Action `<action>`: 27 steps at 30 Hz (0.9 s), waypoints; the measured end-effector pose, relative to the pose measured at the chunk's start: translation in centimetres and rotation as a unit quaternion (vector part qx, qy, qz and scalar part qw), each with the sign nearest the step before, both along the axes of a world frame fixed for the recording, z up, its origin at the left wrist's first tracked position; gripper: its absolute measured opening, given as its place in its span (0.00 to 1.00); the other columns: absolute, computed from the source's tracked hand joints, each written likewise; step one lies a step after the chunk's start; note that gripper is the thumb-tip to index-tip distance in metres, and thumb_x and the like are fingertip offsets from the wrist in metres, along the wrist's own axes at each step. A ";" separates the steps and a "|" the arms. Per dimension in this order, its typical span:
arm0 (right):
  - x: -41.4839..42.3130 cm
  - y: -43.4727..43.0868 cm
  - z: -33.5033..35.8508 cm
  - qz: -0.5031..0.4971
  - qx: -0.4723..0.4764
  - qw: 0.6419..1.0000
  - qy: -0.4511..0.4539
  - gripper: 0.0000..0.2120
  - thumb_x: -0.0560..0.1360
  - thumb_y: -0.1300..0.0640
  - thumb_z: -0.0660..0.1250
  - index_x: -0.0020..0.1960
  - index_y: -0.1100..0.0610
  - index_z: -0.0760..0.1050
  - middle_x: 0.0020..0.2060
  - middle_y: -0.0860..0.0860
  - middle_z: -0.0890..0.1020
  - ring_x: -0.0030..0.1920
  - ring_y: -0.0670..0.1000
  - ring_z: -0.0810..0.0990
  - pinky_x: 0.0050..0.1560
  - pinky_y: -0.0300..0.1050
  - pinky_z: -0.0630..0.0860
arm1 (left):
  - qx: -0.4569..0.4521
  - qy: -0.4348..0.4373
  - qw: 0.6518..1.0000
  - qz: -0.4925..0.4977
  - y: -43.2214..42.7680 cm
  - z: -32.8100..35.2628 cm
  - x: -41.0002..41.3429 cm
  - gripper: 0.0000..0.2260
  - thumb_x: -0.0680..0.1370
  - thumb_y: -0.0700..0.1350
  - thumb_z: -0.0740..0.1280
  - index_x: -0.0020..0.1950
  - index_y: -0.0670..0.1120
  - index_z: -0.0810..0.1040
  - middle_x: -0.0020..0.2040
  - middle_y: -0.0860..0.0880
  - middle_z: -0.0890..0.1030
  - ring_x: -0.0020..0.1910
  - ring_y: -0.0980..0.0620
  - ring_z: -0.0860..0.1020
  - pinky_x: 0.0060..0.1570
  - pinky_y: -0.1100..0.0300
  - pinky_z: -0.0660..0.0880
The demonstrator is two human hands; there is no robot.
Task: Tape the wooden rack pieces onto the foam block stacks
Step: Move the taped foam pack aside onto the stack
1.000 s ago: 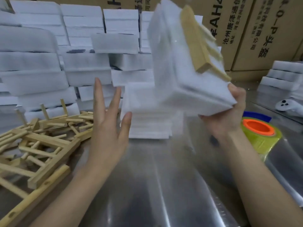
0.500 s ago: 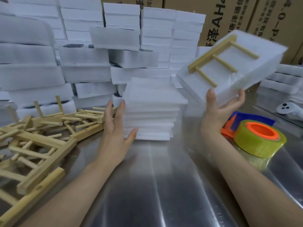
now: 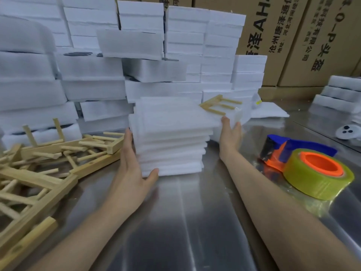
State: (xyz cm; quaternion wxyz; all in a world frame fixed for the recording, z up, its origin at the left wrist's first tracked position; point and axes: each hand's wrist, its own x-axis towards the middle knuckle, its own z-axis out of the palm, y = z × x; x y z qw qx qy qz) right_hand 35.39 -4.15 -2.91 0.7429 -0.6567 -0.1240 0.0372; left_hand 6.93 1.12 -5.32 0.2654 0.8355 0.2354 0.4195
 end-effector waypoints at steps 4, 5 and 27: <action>2.9 1.6 0.5 0.056 -0.037 0.998 -0.019 0.25 0.79 0.42 0.59 0.64 0.61 0.74 0.61 0.57 0.76 0.62 0.56 0.74 0.64 0.46 0.69 | -0.058 0.001 0.998 -0.004 0.2 -0.2 0.2 0.52 0.73 0.47 0.73 0.69 0.68 0.29 0.78 0.59 0.52 0.75 0.57 0.57 0.71 0.58 0.60; 3.4 1.9 0.5 0.034 -0.061 0.996 -0.059 0.23 0.81 0.44 0.58 0.57 0.64 0.77 0.53 0.57 0.79 0.58 0.57 0.76 0.55 0.42 0.69 | -0.076 0.001 0.997 -0.011 0.3 -0.1 0.2 0.51 0.72 0.49 0.73 0.71 0.67 0.31 0.78 0.59 0.53 0.75 0.57 0.58 0.72 0.55 0.60; -3.2 -2.7 0.8 -0.011 0.109 0.992 0.063 0.12 0.80 0.60 0.50 0.54 0.56 0.72 0.34 0.53 0.76 0.34 0.50 0.75 0.34 0.39 0.73 | -0.458 -0.187 0.869 -0.007 0.9 2.6 1.6 0.21 0.82 0.56 0.57 0.73 0.51 0.63 0.65 0.54 0.69 0.57 0.53 0.78 0.55 0.60 0.74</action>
